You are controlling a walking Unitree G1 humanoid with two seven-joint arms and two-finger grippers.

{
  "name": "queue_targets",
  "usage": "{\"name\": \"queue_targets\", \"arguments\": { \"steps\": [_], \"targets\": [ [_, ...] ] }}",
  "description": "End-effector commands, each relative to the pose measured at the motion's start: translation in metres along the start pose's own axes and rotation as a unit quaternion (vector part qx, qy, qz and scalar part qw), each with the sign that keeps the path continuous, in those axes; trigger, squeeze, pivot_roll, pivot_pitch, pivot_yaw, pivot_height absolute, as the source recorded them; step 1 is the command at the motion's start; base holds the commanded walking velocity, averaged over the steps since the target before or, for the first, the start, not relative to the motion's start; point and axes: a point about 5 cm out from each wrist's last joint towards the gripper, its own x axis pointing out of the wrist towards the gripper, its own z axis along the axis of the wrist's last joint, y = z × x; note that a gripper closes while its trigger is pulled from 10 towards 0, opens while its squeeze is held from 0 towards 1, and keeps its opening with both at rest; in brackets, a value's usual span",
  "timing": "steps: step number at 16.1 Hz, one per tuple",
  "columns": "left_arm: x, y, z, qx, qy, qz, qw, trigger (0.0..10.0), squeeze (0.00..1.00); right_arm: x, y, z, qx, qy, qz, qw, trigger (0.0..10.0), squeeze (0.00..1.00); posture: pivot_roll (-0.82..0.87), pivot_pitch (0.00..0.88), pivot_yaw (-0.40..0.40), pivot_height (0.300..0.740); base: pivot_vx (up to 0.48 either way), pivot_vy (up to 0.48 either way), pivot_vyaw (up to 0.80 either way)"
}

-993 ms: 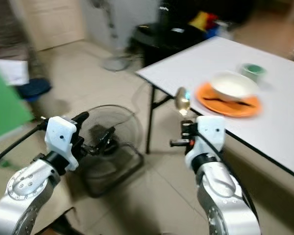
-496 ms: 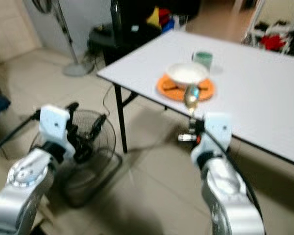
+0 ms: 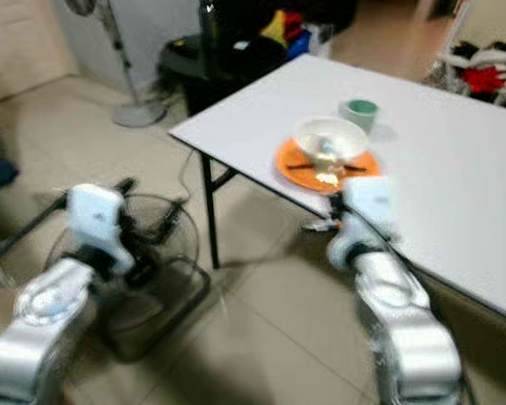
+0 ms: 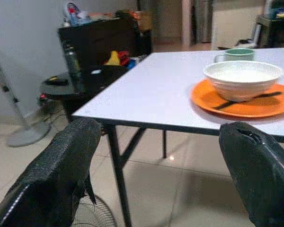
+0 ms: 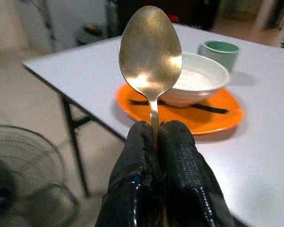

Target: Setting the table

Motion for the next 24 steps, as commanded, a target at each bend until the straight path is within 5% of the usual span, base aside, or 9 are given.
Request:
{"name": "queue_targets", "arguments": {
  "steps": [1,11,15,24],
  "targets": [
    [-0.003,0.008,0.000,0.008,0.002,0.015,1.000,10.0,0.00,0.003,0.009,0.005,0.002,-0.003,0.021,1.000,10.0,0.00,0.10,0.000,0.033,0.740,0.326,0.000,0.00],
    [0.003,-0.006,0.000,0.012,-0.002,-0.040,0.999,10.0,0.00,0.011,-0.004,0.012,-0.010,0.018,0.015,1.000,10.0,0.00,0.09,0.000,0.041,0.740,0.329,0.000,-0.54],
    [0.006,-0.005,0.000,0.012,-0.006,-0.042,0.999,10.0,0.00,0.015,0.002,0.022,-0.035,0.021,0.097,0.994,10.0,0.00,0.07,0.000,0.050,0.740,0.330,0.000,0.00],
    [0.000,0.005,-0.006,0.027,0.005,-0.048,0.998,10.0,0.00,0.041,0.022,0.034,-0.128,0.052,0.274,0.952,10.0,0.00,0.12,0.000,0.016,0.740,0.292,0.000,0.00]
  ]
}}
